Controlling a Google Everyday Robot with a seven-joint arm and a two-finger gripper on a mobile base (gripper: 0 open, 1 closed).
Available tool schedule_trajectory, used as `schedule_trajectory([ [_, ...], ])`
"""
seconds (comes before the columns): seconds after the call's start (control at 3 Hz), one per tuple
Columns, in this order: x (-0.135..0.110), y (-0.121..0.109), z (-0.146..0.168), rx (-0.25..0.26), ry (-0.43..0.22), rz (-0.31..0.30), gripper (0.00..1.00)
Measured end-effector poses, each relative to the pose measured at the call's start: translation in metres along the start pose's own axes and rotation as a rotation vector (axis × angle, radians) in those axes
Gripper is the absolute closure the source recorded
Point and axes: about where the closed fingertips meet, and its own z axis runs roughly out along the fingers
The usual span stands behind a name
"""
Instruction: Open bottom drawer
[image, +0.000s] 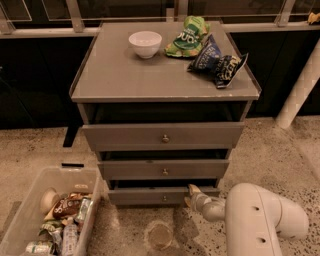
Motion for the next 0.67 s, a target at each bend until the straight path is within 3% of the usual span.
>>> schedule_trajectory([
  [0.67, -0.0048, 0.0128, -0.0103, 0.008, -0.025, 0.001, 1.00],
])
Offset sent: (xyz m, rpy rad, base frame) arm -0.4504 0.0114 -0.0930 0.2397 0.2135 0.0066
